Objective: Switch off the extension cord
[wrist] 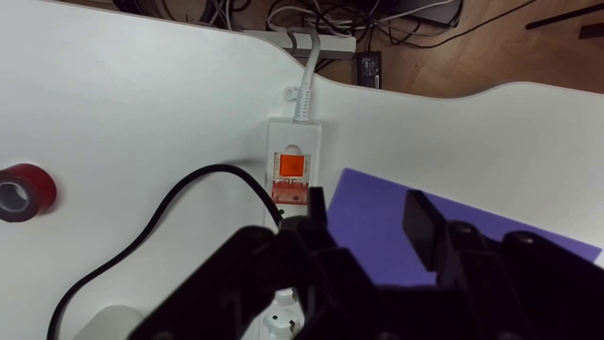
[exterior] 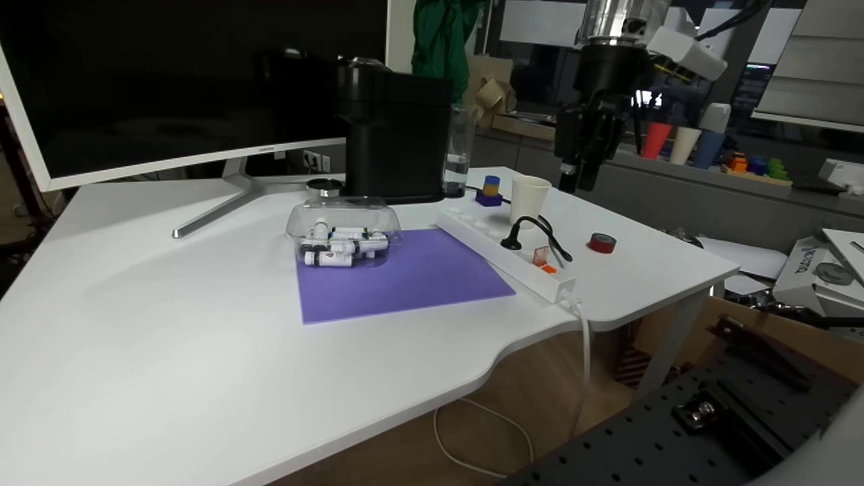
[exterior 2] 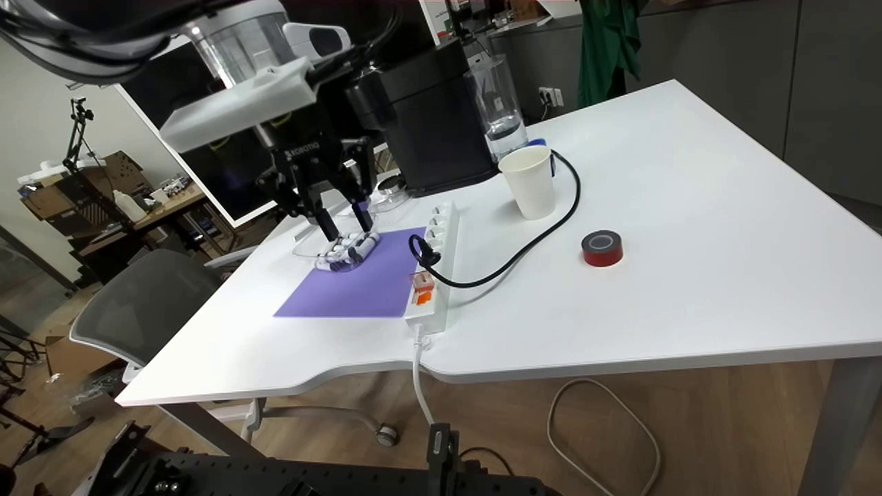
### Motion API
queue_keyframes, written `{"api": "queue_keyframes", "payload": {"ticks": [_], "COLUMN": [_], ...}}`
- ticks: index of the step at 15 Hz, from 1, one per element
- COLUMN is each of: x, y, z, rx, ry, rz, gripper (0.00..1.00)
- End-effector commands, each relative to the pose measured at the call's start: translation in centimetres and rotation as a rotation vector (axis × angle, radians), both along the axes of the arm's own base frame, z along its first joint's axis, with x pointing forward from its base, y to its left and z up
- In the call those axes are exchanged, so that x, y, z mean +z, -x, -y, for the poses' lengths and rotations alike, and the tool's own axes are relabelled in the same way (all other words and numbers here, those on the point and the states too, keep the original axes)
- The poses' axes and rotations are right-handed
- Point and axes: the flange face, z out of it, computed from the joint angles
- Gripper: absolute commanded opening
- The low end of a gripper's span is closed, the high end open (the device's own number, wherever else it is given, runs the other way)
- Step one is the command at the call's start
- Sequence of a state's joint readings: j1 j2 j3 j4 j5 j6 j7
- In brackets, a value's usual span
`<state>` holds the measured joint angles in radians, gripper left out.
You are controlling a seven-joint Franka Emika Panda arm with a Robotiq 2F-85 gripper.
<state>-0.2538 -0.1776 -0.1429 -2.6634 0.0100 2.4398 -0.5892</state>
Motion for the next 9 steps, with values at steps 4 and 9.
{"api": "queue_keyframes", "payload": {"ticks": [4,9], "x": [1.23,0.47], "y": [1.11,1.5], "z": [1.82,1.68], "rx": [-0.068,-0.103], "ry": [0.032,0.041], "rz": [0.052,0.048], "gripper": [0.98,1.0]}}
